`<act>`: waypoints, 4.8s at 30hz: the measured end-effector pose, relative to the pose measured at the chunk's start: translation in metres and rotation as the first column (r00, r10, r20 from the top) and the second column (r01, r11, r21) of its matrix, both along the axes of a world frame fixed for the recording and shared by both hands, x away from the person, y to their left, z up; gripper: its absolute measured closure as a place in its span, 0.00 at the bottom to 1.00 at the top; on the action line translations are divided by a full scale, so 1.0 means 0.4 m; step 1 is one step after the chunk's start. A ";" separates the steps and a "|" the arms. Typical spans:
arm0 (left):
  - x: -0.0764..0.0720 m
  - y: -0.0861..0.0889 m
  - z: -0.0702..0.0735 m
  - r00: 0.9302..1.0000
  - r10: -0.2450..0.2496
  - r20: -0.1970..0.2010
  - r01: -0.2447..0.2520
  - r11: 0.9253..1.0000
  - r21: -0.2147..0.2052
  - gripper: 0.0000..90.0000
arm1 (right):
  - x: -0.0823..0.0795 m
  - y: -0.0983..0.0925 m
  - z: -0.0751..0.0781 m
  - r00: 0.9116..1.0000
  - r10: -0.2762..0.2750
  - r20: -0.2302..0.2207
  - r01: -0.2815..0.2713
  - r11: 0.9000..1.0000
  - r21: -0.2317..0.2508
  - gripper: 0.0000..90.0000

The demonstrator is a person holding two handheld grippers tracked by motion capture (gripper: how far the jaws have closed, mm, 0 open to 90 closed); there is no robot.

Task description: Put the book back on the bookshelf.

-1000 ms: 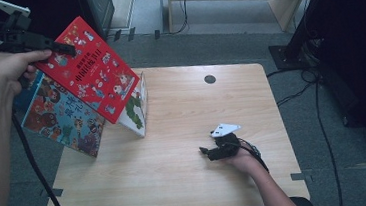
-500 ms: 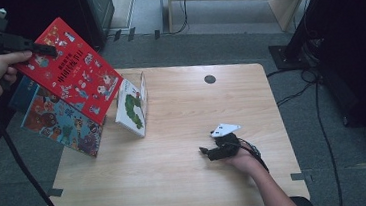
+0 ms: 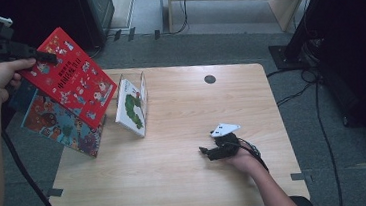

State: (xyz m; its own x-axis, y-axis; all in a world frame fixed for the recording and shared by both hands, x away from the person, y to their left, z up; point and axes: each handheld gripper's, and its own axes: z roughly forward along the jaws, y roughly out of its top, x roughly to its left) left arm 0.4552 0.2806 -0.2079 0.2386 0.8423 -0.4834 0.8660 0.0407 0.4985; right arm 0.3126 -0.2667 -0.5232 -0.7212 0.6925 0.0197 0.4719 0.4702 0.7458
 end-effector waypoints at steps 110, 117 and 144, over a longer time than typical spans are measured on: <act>0.090 -0.120 -0.211 0.944 -0.075 -0.322 0.122 0.984 0.127 0.87 | 0.002 0.002 0.000 1.000 0.012 -0.001 -0.012 1.000 0.000 0.24; 0.110 -0.121 -0.191 0.951 -0.053 -0.306 0.099 0.985 0.138 0.88 | 0.002 0.002 0.001 1.000 0.012 -0.001 -0.012 1.000 0.000 0.24; 0.143 -0.140 -0.219 0.966 -0.003 -0.258 0.043 0.988 0.151 0.88 | -0.001 0.001 0.000 1.000 0.009 0.001 -0.009 1.000 0.001 0.25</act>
